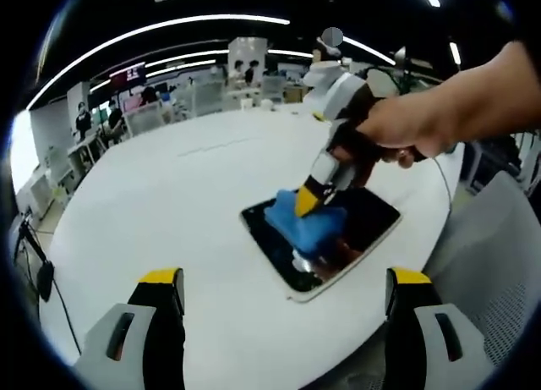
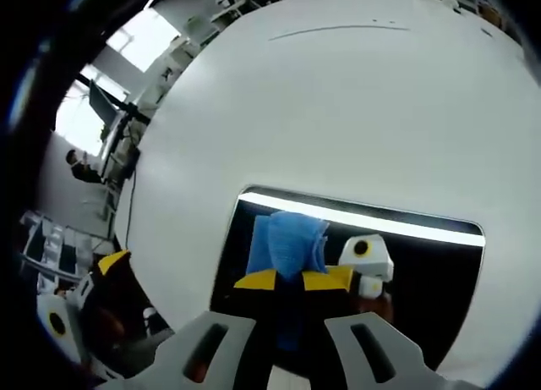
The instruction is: Wipe the mirror surface with the cleaning cloth until all visible marks leave the cleaned area.
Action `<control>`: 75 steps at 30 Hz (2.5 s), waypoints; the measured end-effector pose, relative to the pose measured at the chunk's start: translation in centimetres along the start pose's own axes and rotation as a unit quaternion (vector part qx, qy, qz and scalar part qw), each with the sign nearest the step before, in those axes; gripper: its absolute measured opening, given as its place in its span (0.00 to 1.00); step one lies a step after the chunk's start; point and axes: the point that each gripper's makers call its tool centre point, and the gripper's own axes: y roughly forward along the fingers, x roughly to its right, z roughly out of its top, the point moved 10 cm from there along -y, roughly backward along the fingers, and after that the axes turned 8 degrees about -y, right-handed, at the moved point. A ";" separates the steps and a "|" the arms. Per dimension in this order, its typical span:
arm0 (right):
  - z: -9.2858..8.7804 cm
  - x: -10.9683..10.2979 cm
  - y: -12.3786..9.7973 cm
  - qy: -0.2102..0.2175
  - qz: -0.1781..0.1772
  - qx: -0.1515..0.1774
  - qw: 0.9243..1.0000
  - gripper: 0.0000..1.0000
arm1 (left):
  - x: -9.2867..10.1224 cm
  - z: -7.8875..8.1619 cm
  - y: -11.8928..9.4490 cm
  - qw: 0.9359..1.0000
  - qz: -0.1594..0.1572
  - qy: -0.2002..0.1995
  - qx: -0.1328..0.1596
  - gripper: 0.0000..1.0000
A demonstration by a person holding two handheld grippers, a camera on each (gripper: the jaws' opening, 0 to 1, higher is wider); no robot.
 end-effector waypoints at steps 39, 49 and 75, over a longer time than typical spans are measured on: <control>-1.5 3.6 -2.2 0.011 -0.012 -0.004 1.000 0.03 | 0.3 -0.6 0.2 0.999 -0.028 -0.018 -0.019 1.00; -1.7 5.1 -2.7 0.004 -0.015 -0.007 1.000 0.03 | 0.3 -0.8 0.3 0.999 -0.027 -0.015 -0.024 1.00; -3.0 8.2 -4.6 0.010 -0.012 -0.013 1.000 0.03 | 0.0 -0.7 0.3 1.000 -0.012 -0.002 -0.023 1.00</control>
